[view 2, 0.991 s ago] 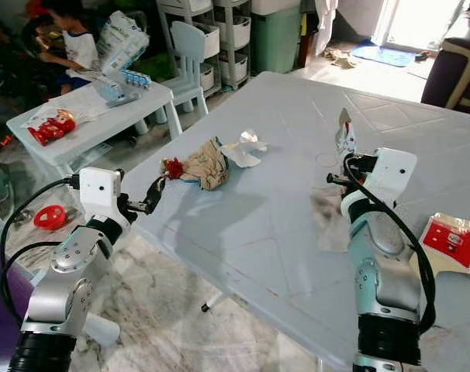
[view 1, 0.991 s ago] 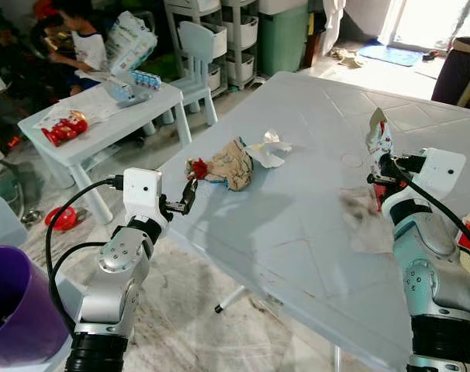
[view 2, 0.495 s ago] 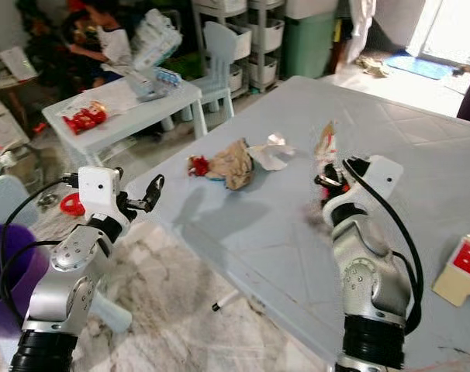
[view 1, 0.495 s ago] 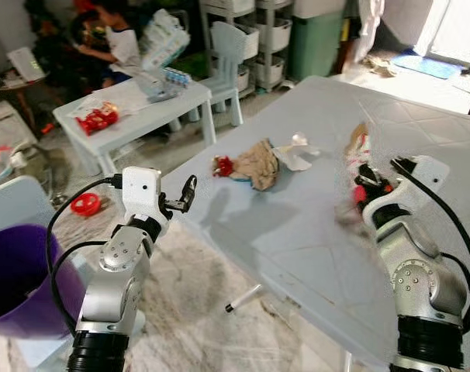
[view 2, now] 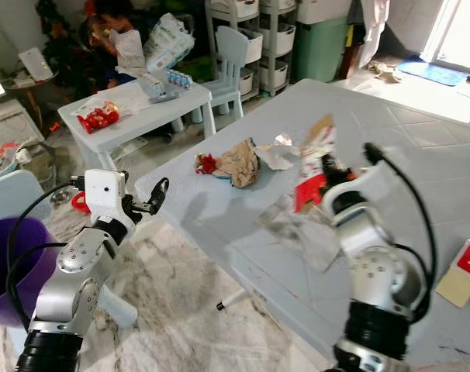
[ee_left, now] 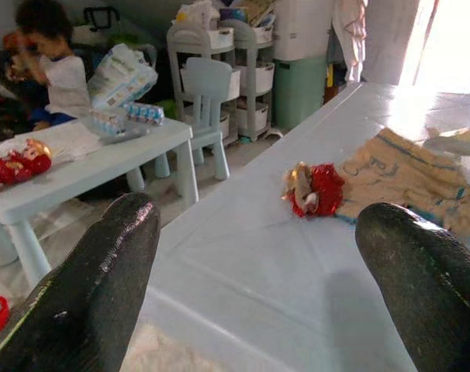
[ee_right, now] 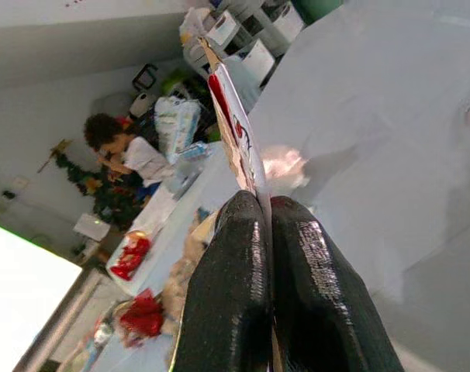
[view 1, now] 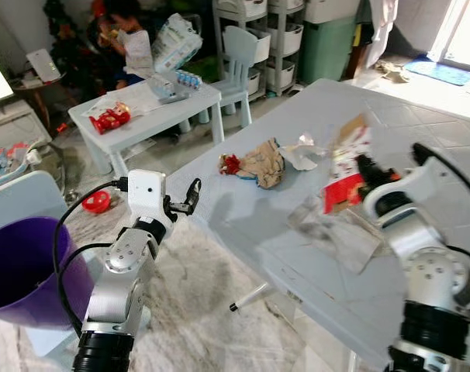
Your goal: Picking trash to rubbish bin
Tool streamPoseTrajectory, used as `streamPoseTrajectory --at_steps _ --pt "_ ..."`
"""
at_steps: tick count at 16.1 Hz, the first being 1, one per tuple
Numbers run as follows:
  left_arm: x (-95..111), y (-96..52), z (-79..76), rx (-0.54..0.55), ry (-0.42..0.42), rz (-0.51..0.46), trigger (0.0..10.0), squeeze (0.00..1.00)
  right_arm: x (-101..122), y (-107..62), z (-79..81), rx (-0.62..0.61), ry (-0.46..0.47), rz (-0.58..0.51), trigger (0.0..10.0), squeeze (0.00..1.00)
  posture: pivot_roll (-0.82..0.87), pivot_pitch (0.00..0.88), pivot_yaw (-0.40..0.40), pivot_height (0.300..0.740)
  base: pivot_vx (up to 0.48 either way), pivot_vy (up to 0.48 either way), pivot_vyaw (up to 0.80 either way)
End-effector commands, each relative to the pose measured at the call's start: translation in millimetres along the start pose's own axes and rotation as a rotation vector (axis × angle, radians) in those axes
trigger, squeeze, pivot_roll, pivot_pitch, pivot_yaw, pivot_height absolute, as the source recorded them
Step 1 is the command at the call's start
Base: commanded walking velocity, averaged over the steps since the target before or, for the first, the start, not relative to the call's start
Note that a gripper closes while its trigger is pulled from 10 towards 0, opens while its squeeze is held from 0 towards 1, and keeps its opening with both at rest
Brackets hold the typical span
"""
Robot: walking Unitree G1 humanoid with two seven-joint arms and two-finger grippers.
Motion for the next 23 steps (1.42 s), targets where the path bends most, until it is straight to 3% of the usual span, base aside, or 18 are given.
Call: streamPoseTrajectory --at_steps 1,3,4,5,6,8,10,13,15,19,23 --pt "2.2 1.1 1.5 0.009 0.013 -0.009 10.0 0.00 12.9 1.5 -0.4 -0.002 -0.043 -0.043 0.0 0.00 -0.01 0.000 0.031 0.740 0.000 0.000 0.00" --pt "2.2 1.1 1.5 0.009 0.013 -0.009 10.0 0.00 17.3 1.1 -1.7 -0.002 -0.073 -0.057 0.0 0.00 -0.01 0.000 0.031 0.740 0.000 0.000 0.00" --pt "1.9 1.2 1.5 0.008 0.011 -0.008 10.0 0.00 38.4 -0.9 -3.0 -0.012 -0.262 -0.159 0.0 0.00 -0.02 0.000 0.033 0.740 0.000 0.000 0.00" --pt "1.5 1.2 1.4 0.007 0.010 -0.008 10.0 0.00 51.3 -3.2 -2.0 -0.019 -0.386 -0.222 0.0 0.00 -0.02 0.000 0.034 0.740 0.000 0.000 0.00" --pt "1.5 1.8 0.3 0.004 0.009 -0.008 10.0 0.00 55.3 -3.9 -6.9 -0.055 -0.448 -0.236 0.0 0.00 -0.02 0.000 0.034 0.740 0.000 0.000 0.00" --pt "1.8 2.4 -1.0 -0.001 0.008 -0.009 10.0 0.00 53.0 -4.5 -14.3 -0.099 -0.532 -0.228 0.0 0.00 -0.01 0.000 0.033 0.740 0.000 0.000 0.00" --pt "1.1 2.0 -2.9 -0.012 0.003 -0.006 10.0 0.00 32.5 -5.4 -28.5 -0.154 -0.598 -0.128 0.0 0.00 -0.01 0.000 0.034 0.740 0.000 0.000 0.00" --pt "0.1 1.8 -6.2 -0.027 -0.001 -0.001 10.0 0.00 4.3 -7.8 -31.7 -0.143 -0.584 -0.015 0.0 0.00 -0.01 0.000 0.039 0.740 0.000 0.000 0.00" --pt "0.2 3.0 -6.6 -0.032 0.002 0.001 10.0 0.00 -19.4 -10.7 -26.9 -0.097 -0.519 0.092 0.0 0.00 -0.01 0.000 0.041 0.740 0.000 0.000 0.00" --pt "1.1 4.2 -6.9 -0.038 0.003 0.000 10.0 0.00 -34.4 -12.1 -10.0 -0.011 -0.401 0.188 0.0 0.00 -0.02 0.000 0.044 0.740 0.000 0.000 0.00" --pt "-0.8 5.8 -12.2 -0.054 -0.001 0.007 10.0 0.00 -29.3 -8.4 8.2 0.038 -0.299 0.190 0.0 0.00 -0.02 0.000 0.043 0.740 0.000 0.000 0.00"
Point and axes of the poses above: a point about 5 cm out from each wrist's last joint towards the gripper, its own y axis pointing out of the wrist towards the gripper, its own x axis along the axis of the wrist's last joint, z = x × y, the point moved 3 cm from there along y, pointing out of the wrist towards the gripper, and after that the axes turned 12 degrees about -y, right-handed, at the moved point
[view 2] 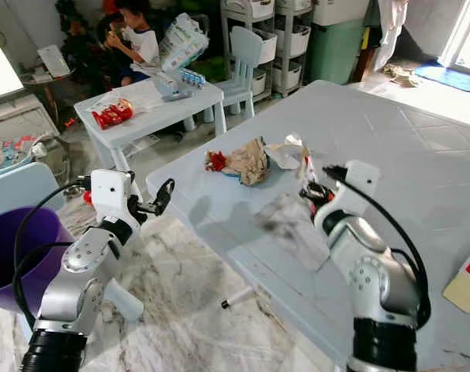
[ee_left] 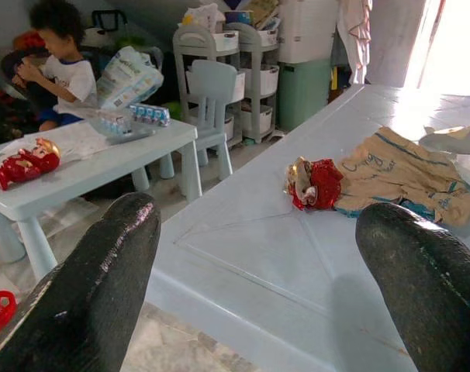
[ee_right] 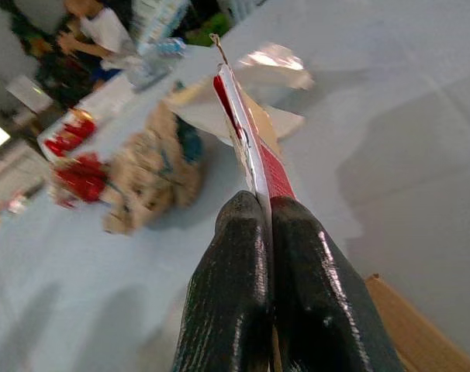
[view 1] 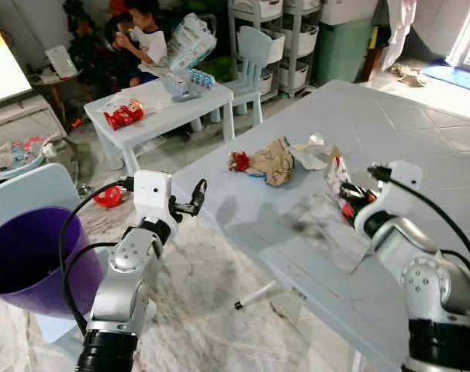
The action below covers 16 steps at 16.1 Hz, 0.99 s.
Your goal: Picking trash to rubbish bin
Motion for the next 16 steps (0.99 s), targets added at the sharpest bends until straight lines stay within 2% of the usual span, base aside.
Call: streamPoseTrajectory --at_steps 1,6,7,10,13,16 --pt "1.4 3.5 -2.5 -0.015 0.003 0.004 10.0 0.00 10.0 -1.4 4.5 0.014 0.018 -0.026 0.0 0.00 -0.02 0.000 0.043 0.740 0.000 0.000 0.00" --pt "-2.7 4.8 -9.1 -0.039 -0.011 0.017 10.0 0.00 20.3 -3.0 -5.6 -0.034 0.029 -0.074 0.0 0.00 -0.02 0.000 0.040 0.740 0.000 0.000 0.00" --pt "-4.9 5.7 -13.9 -0.057 -0.021 0.026 10.0 0.00 24.1 -3.8 -11.3 -0.066 0.010 -0.100 0.0 0.00 -0.02 0.000 0.039 0.740 0.000 0.000 0.00" --pt "-15.9 7.8 -39.8 -0.177 -0.043 0.086 10.0 0.00 33.2 -7.9 -30.4 -0.189 -0.142 -0.164 0.0 0.00 -0.03 0.000 0.040 0.740 0.000 0.000 0.00" --pt "-19.9 11.0 -54.8 -0.226 -0.037 0.096 10.0 0.00 27.3 -10.3 -40.3 -0.240 -0.184 -0.157 0.0 0.00 -0.03 0.000 0.042 0.740 0.000 0.000 0.00" --pt "-17.7 14.9 -63.0 -0.246 -0.041 0.087 10.0 0.00 24.7 -10.4 -41.2 -0.247 -0.193 -0.164 0.0 0.00 -0.04 0.000 0.047 0.740 0.000 0.000 -0.80"
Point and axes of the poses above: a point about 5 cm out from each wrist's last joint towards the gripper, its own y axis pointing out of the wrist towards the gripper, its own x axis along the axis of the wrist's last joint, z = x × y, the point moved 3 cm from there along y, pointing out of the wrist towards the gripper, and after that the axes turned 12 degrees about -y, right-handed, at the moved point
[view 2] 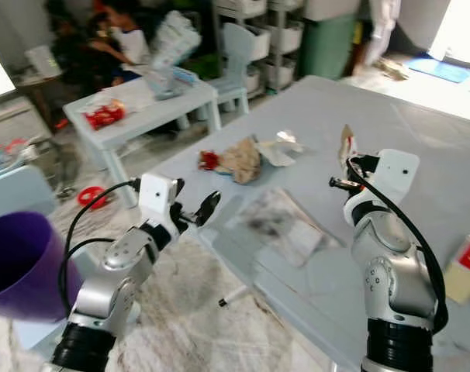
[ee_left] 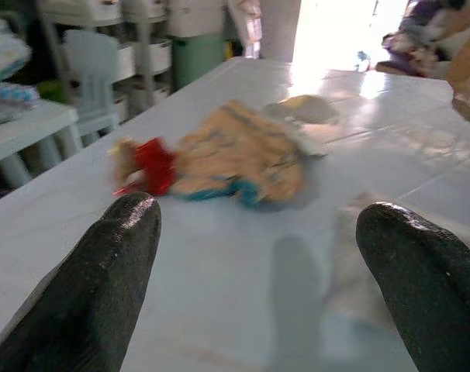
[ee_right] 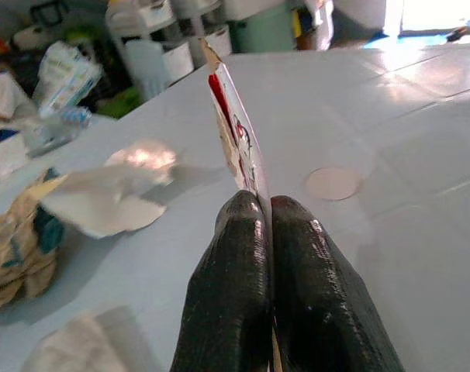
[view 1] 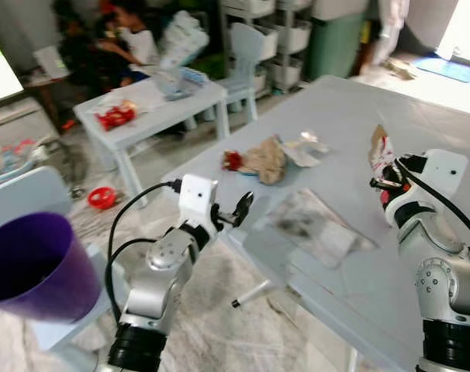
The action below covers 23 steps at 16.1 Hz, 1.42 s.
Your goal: Picking trash to rubbish bin
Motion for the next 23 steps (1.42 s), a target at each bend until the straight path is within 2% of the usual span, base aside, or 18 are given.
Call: streamPoseTrajectory --at_steps 1,7,20,23 --pt "3.1 1.8 -0.1 -0.001 0.018 -0.006 10.0 0.00 -2.8 -0.2 -1.2 -0.009 -0.009 0.007 0.0 0.00 -0.04 0.000 0.046 0.740 0.000 0.000 -0.80" --pt "7.0 -0.3 12.0 0.048 -0.008 -0.026 10.0 0.00 -4.6 0.7 2.4 0.006 -0.015 -0.002 0.0 0.00 -0.03 0.000 0.043 0.740 0.000 0.000 0.00" --pt "4.1 -0.2 13.7 0.059 -0.015 -0.016 10.0 0.00 -8.8 1.9 5.5 0.025 -0.019 0.011 0.0 0.00 -0.03 0.000 0.041 0.740 0.000 0.000 0.00" --pt "3.5 0.0 14.5 0.062 -0.011 -0.014 10.0 0.00 -9.3 1.4 5.9 0.027 -0.018 0.012 0.0 0.00 -0.04 0.000 0.041 0.740 0.000 -0.375 0.00"
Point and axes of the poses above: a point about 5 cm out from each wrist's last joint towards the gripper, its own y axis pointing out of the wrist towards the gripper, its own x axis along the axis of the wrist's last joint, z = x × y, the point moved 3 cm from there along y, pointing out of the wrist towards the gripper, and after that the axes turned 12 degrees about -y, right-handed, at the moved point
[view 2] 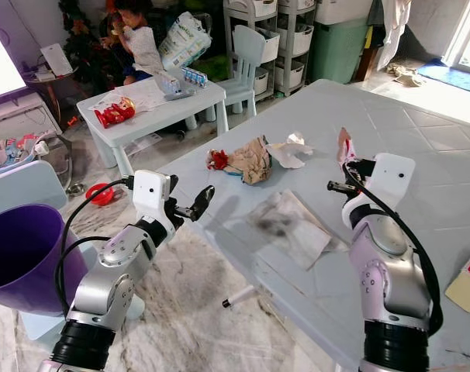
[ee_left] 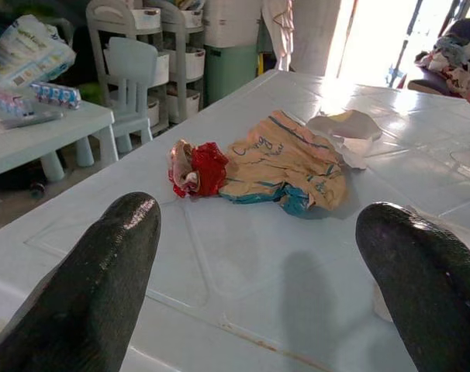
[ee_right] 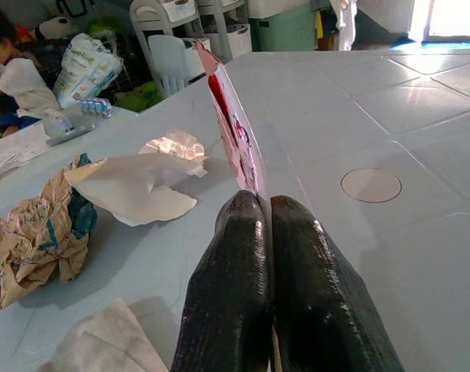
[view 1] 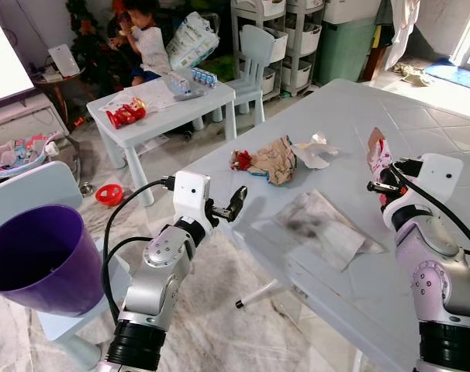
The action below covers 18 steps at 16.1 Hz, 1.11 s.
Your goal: Picking trash to rubbish bin
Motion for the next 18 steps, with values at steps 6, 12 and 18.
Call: streamPoseTrajectory --at_steps 6,12,18 --pt "-0.6 0.7 3.7 0.013 0.003 0.008 10.0 0.00 -1.2 -0.1 3.3 0.015 -0.001 0.007 0.0 0.00 -0.04 0.000 0.041 0.740 0.000 -0.093 0.00" --pt "-0.7 1.4 4.8 0.014 0.008 0.009 10.0 0.00 -2.1 0.7 4.0 0.020 0.001 0.010 0.0 0.00 -0.04 0.000 0.043 0.740 0.000 -0.049 0.00" --pt "-0.4 2.0 6.0 0.015 0.010 0.009 10.0 0.00 -2.2 1.6 4.4 0.022 0.002 0.012 0.0 0.00 -0.03 0.000 0.042 0.740 0.000 -0.357 0.00"
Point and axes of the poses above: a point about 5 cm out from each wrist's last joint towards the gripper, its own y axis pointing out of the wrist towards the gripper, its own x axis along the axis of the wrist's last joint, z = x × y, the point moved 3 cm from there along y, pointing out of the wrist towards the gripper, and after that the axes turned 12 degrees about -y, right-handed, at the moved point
